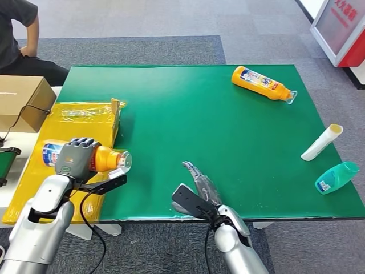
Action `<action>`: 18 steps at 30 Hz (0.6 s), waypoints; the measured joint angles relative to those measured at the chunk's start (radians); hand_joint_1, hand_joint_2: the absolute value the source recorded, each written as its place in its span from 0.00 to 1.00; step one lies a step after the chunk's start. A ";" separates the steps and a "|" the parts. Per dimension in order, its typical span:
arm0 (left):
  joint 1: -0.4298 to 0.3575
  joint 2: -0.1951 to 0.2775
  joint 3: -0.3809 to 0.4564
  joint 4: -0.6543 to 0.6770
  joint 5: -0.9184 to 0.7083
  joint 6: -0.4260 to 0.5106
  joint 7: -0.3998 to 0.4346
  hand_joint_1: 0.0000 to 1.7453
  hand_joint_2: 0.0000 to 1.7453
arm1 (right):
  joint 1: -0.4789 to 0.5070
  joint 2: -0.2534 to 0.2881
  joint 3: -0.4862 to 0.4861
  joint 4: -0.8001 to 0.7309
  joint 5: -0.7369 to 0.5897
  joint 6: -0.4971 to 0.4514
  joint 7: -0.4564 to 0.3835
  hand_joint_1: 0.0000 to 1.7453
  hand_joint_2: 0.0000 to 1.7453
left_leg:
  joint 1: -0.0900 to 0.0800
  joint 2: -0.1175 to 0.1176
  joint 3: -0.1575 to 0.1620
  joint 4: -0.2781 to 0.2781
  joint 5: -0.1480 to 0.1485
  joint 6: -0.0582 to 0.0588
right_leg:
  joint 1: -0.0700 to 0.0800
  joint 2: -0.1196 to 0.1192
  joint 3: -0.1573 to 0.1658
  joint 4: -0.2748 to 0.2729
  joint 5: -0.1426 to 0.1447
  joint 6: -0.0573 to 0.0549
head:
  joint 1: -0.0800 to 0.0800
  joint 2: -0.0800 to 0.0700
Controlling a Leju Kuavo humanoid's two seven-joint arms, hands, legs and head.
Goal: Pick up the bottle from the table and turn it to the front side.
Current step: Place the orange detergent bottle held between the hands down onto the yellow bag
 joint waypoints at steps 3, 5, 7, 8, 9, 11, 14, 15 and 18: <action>-0.014 0.030 0.000 0.063 -0.001 0.001 0.006 0.95 1.00 | 0.001 0.000 -0.003 0.001 0.000 0.007 -0.009 0.00 1.00 | 0.000 0.000 0.000 0.000 0.000 0.000 | 0.000 0.000 0.000 0.000 0.000 0.000 | 0.000 0.000; -0.027 0.046 -0.001 0.123 -0.001 0.020 -0.002 0.89 1.00 | 0.001 0.000 -0.003 0.004 -0.002 0.010 -0.018 0.00 1.00 | 0.000 0.000 0.000 0.000 0.000 0.000 | 0.000 0.000 0.000 0.000 0.000 0.000 | 0.000 0.000; -0.043 0.056 -0.002 0.196 -0.001 0.054 -0.017 0.74 1.00 | 0.002 0.000 -0.003 0.008 -0.006 0.011 -0.027 0.00 1.00 | 0.000 0.000 0.000 0.000 0.000 0.000 | 0.000 0.000 0.000 0.000 0.000 0.000 | 0.000 0.000; -0.052 0.058 -0.002 0.234 -0.001 0.072 -0.022 0.66 1.00 | 0.002 0.000 -0.003 0.010 -0.008 0.011 -0.030 0.00 1.00 | 0.000 0.000 0.000 0.000 0.000 0.000 | 0.000 0.000 0.000 0.000 0.000 0.000 | 0.000 0.000; -0.063 0.060 -0.003 0.273 -0.001 0.087 -0.023 0.49 1.00 | 0.001 0.000 -0.002 0.013 -0.010 0.011 -0.033 0.00 1.00 | 0.000 0.000 0.000 0.000 0.000 0.000 | 0.000 0.000 0.000 0.000 0.000 0.000 | 0.000 0.000; -0.089 0.061 -0.007 0.344 -0.001 0.105 -0.019 0.19 1.00 | -0.002 0.000 0.000 0.022 -0.012 0.011 -0.034 0.00 1.00 | 0.000 0.000 0.000 0.000 0.000 0.000 | 0.000 0.000 0.000 0.000 0.000 0.000 | 0.000 0.000; -0.132 0.057 -0.012 0.425 -0.001 0.118 -0.012 0.00 1.00 | -0.006 0.000 0.003 0.036 -0.012 0.012 -0.036 0.00 1.00 | 0.000 0.000 0.000 0.000 0.000 0.000 | 0.000 0.000 0.001 0.000 0.000 0.000 | 0.000 0.000; -0.146 0.055 -0.013 0.445 -0.001 0.119 -0.011 0.00 0.75 | -0.007 0.000 0.004 0.039 -0.012 0.012 -0.037 0.00 1.00 | 0.000 0.000 0.000 0.000 0.000 0.000 | 0.000 0.000 0.001 0.000 0.000 0.000 | 0.000 0.000; -0.179 0.045 -0.013 0.498 0.001 0.127 -0.019 0.00 0.00 | -0.007 0.001 0.004 0.049 -0.015 0.012 -0.038 0.00 1.00 | 0.000 0.000 0.001 0.000 0.000 0.000 | 0.000 0.000 0.002 0.000 0.000 0.000 | 0.000 0.000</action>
